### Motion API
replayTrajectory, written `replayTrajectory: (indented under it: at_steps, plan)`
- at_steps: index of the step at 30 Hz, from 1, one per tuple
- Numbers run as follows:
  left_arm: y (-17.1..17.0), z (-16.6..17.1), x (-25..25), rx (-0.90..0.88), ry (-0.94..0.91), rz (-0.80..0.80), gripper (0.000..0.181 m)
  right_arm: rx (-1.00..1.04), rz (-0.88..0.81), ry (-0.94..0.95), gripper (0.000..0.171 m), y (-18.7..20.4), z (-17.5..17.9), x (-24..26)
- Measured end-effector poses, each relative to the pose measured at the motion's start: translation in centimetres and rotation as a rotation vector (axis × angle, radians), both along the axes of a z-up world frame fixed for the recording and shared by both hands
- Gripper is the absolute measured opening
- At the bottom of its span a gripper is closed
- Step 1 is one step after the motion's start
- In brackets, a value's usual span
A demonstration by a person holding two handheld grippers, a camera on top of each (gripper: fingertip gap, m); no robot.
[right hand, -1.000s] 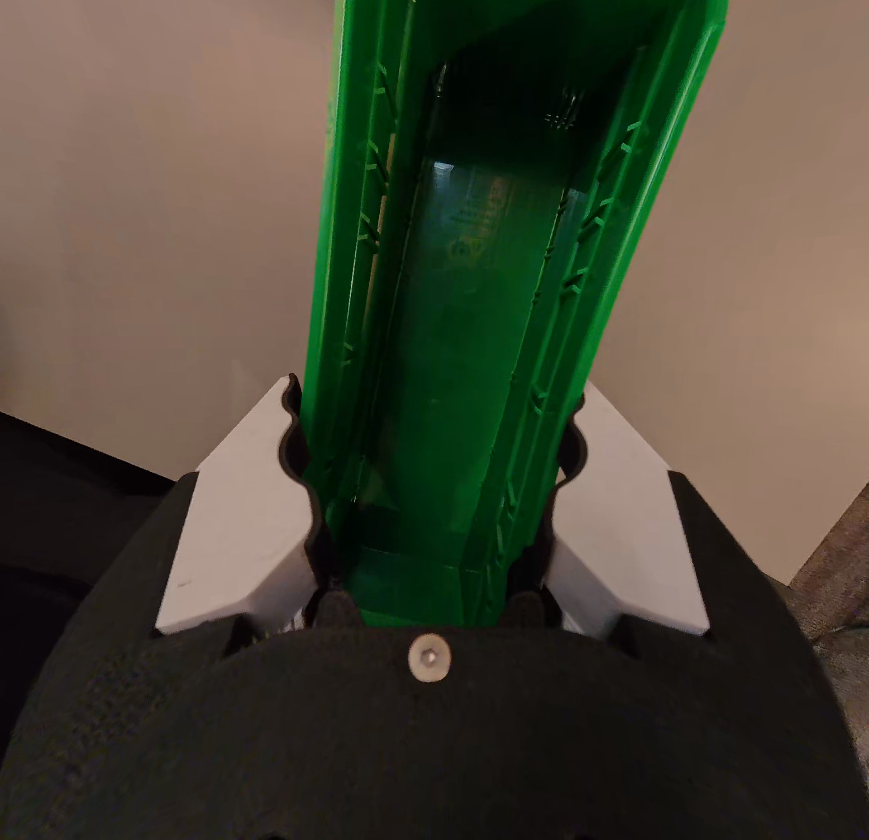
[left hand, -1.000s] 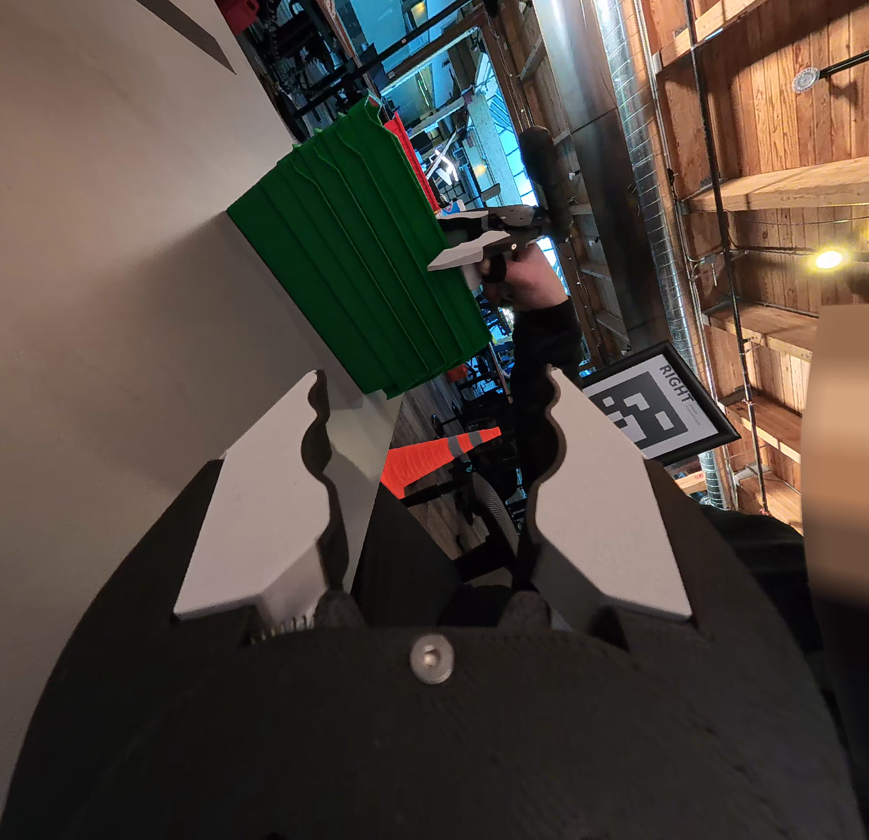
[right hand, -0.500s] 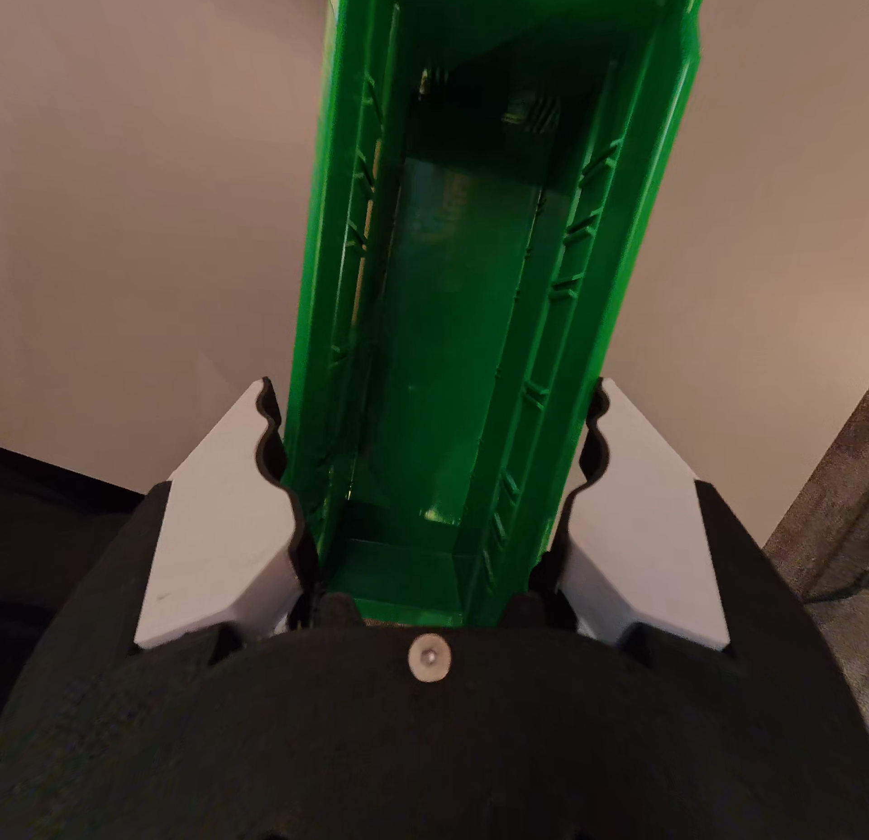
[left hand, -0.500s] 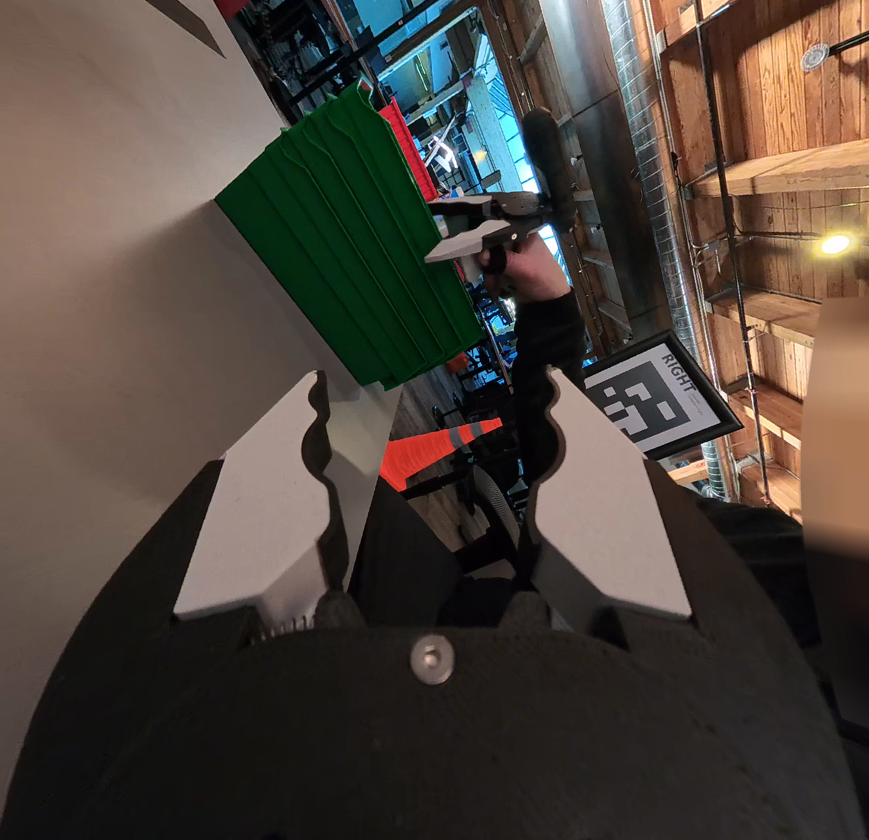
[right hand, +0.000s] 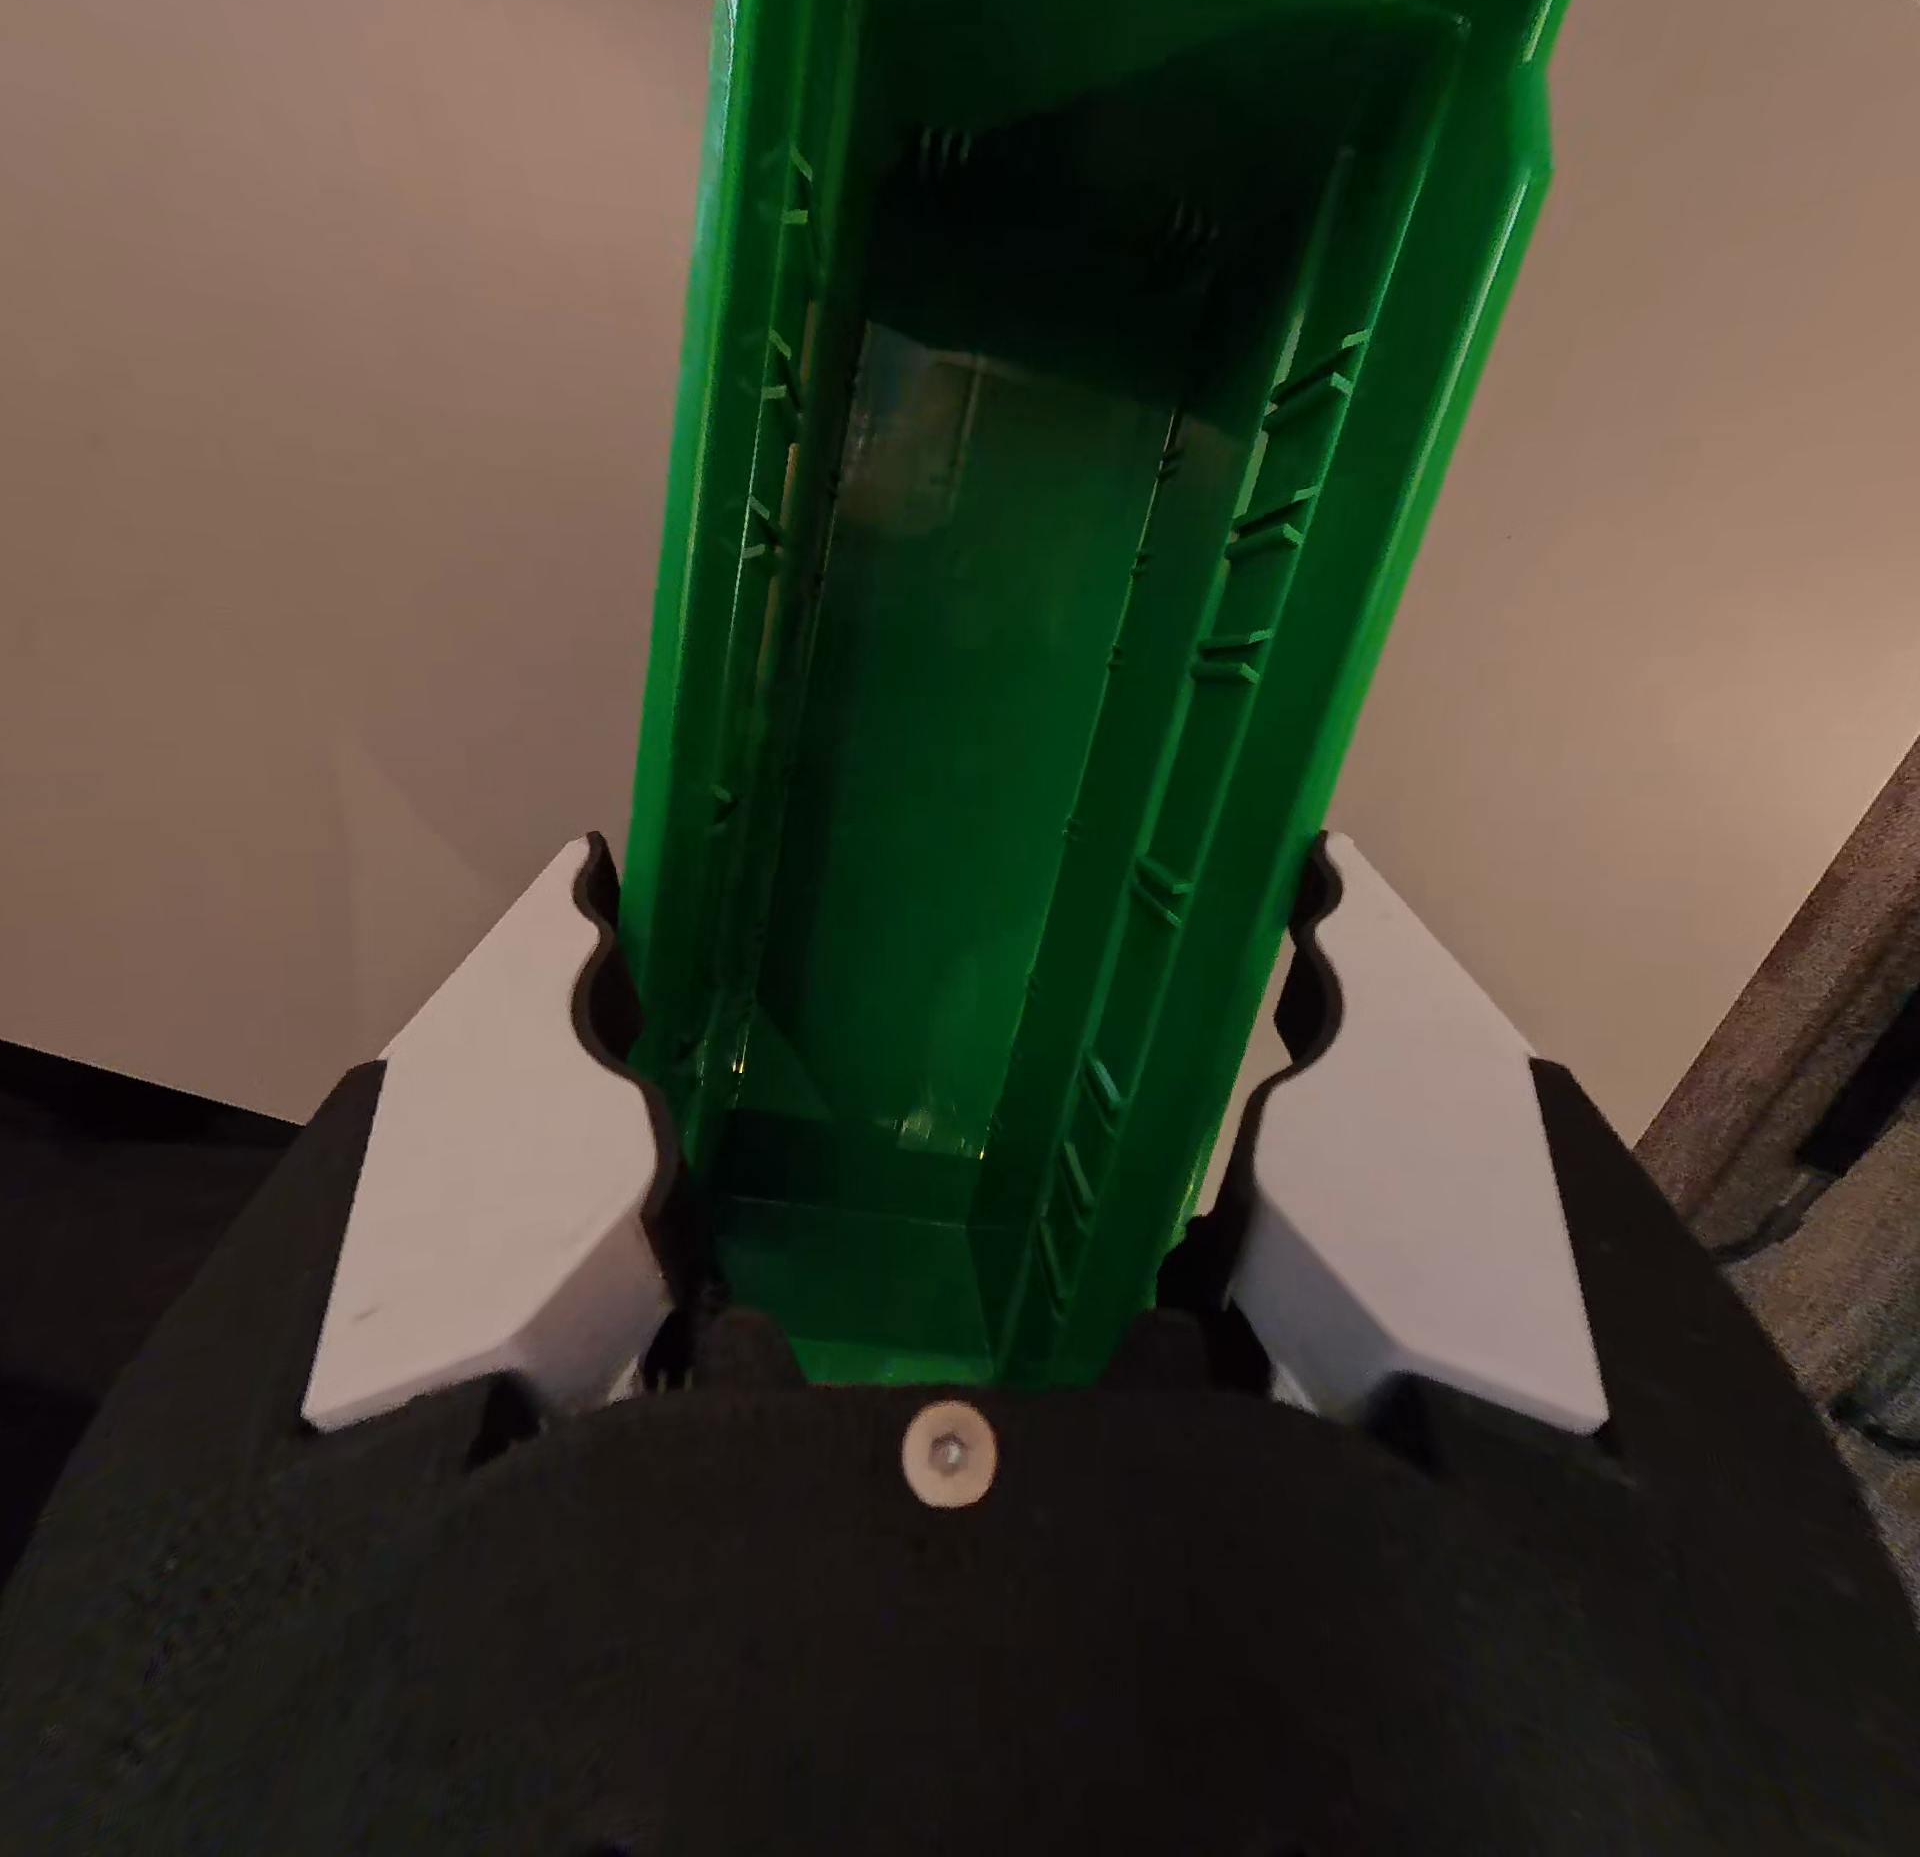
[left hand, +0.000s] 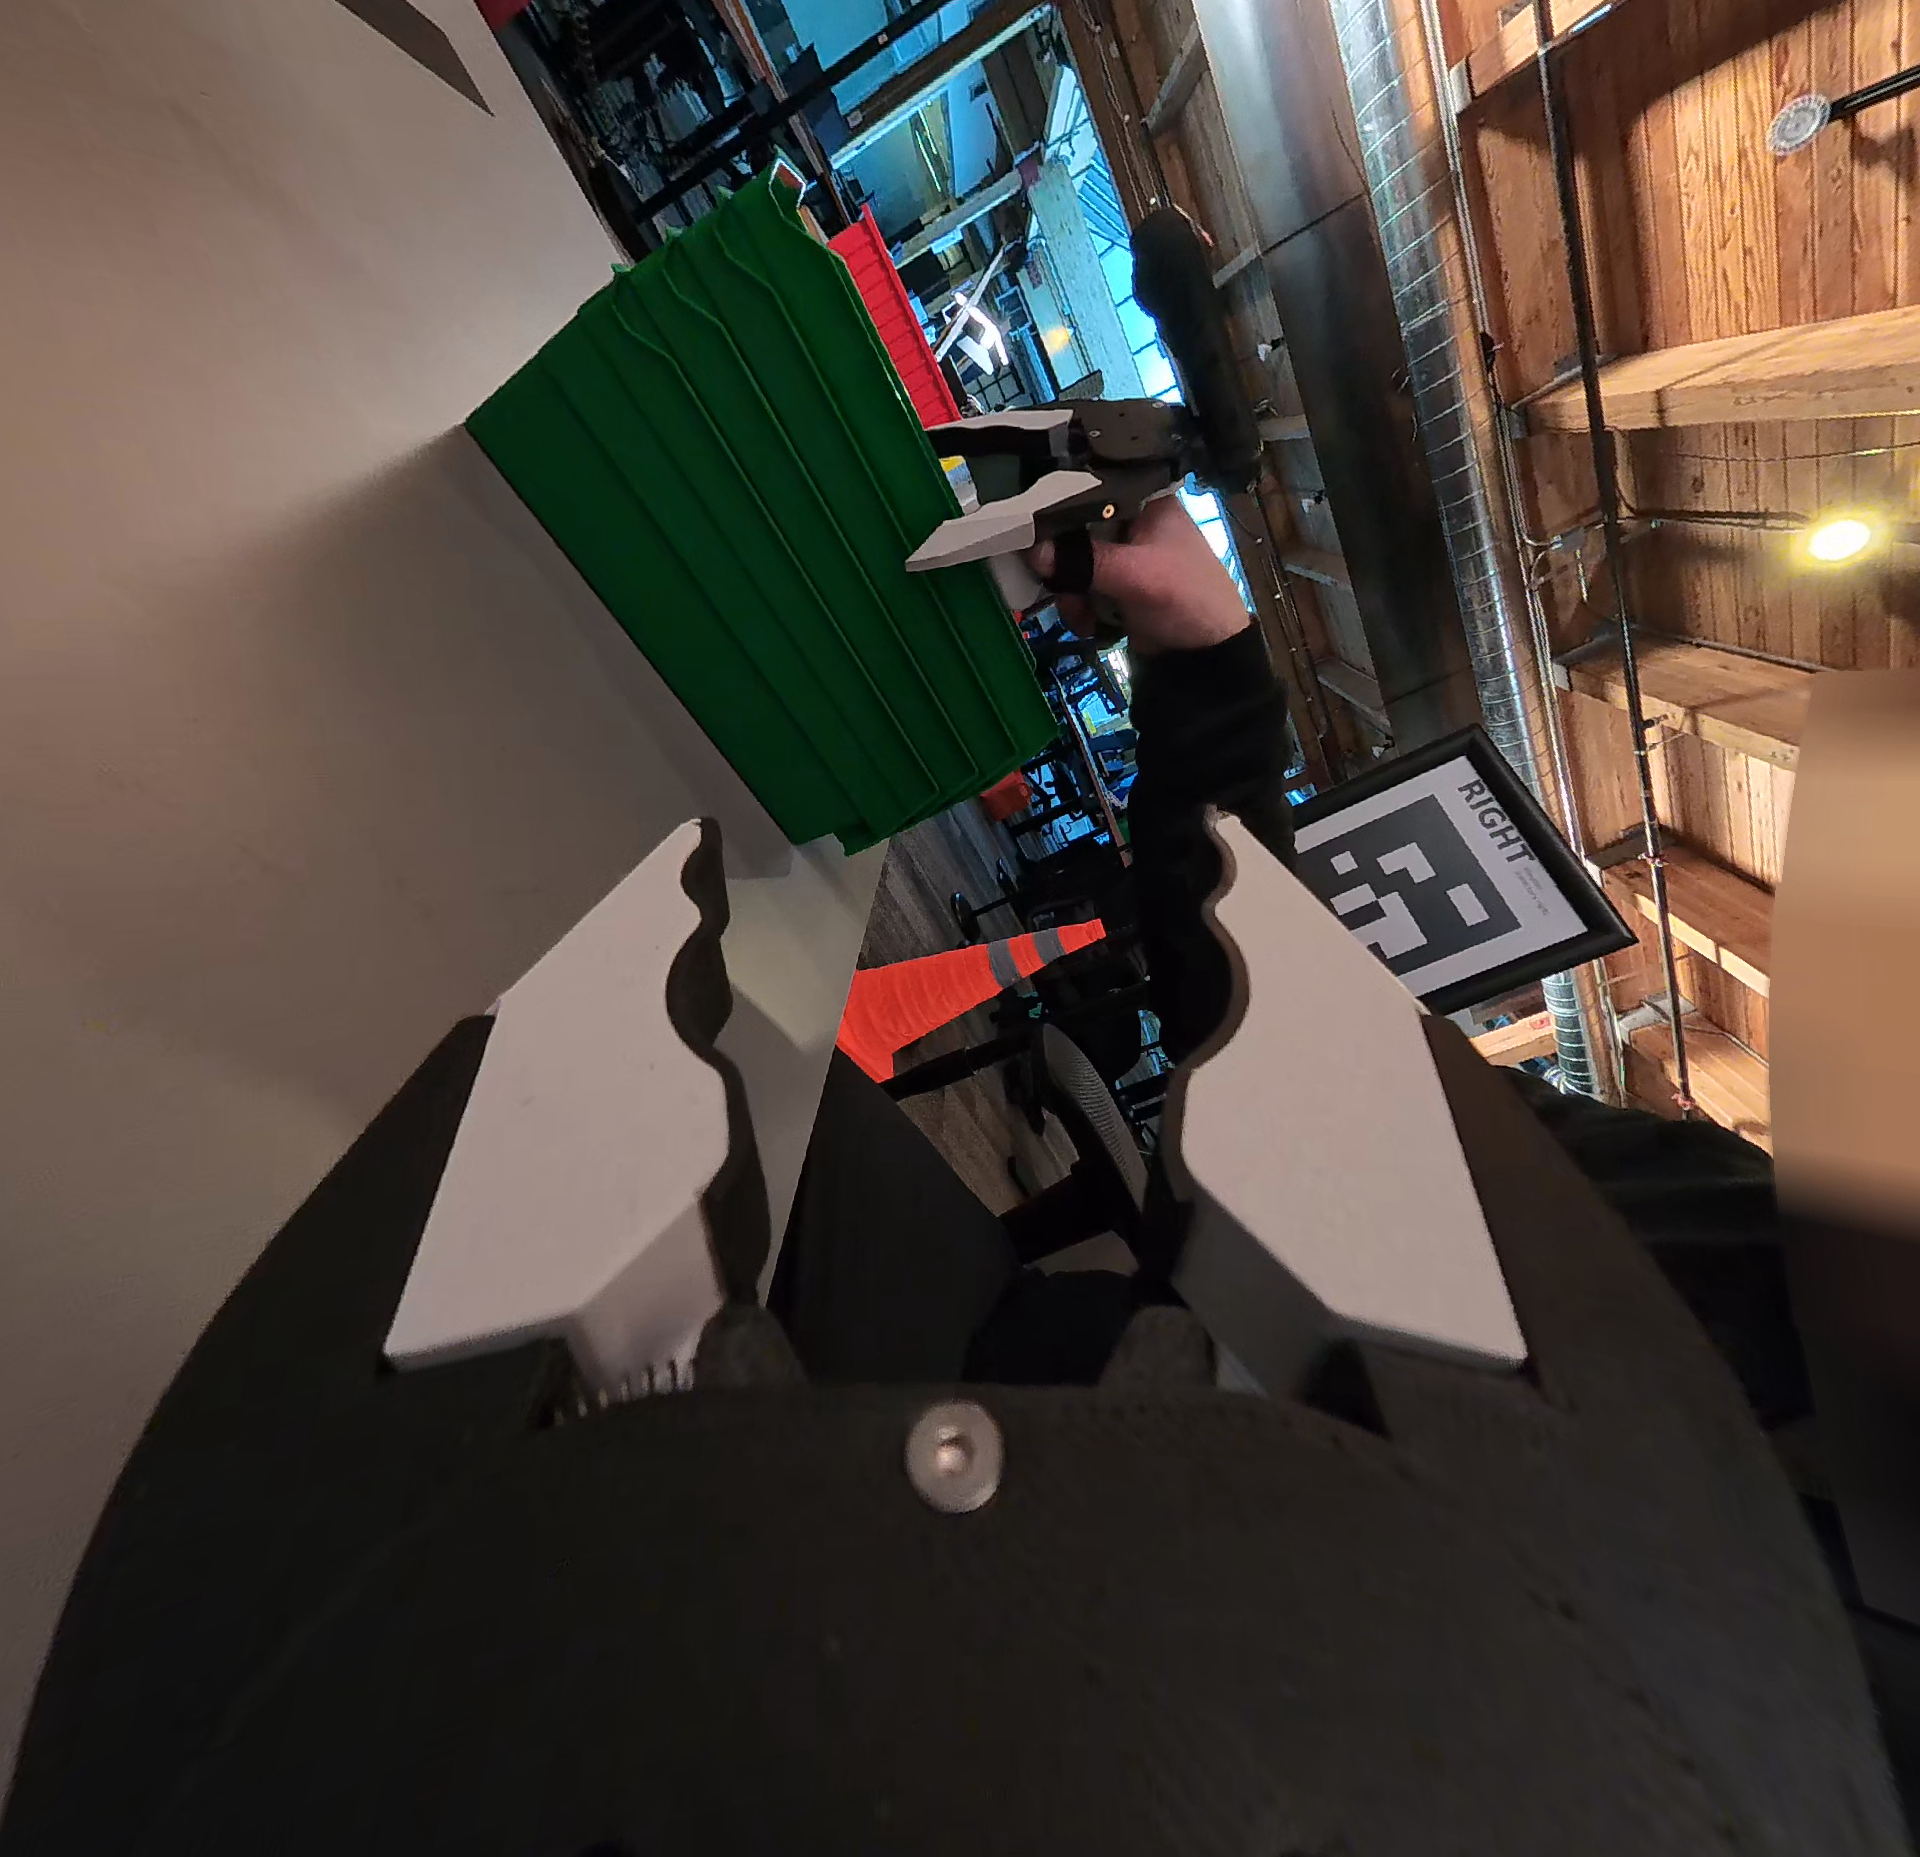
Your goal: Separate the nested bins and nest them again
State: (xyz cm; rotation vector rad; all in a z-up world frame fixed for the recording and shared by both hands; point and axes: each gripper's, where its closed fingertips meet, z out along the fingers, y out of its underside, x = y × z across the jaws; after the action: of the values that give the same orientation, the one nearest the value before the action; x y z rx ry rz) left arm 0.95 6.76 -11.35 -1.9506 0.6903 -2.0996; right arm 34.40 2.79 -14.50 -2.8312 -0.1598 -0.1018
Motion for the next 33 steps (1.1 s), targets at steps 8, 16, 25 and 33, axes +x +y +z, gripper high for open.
replayTrajectory:
  at_steps: [8,16,25,33]
  plan:
    - [0.4,0.6,-0.7,0.022,-0.001,0.021,0.088,0.156,-0.036,0.16,0.123,0.2,2.7,0.8]
    - [0.5,0.3,-0.4,0.019,0.005,0.02,0.088,-0.061,0.043,0.282,0.083,-3.9,-2.9,1.1]
    - [-1.1,0.0,1.0,0.058,0.056,-0.02,0.092,-0.03,0.138,0.477,0.091,-4.4,-2.1,-4.7]
    - [-4.4,-2.7,5.2,0.097,0.135,-0.094,0.094,0.157,0.186,0.534,0.108,-2.9,-2.0,-11.3]
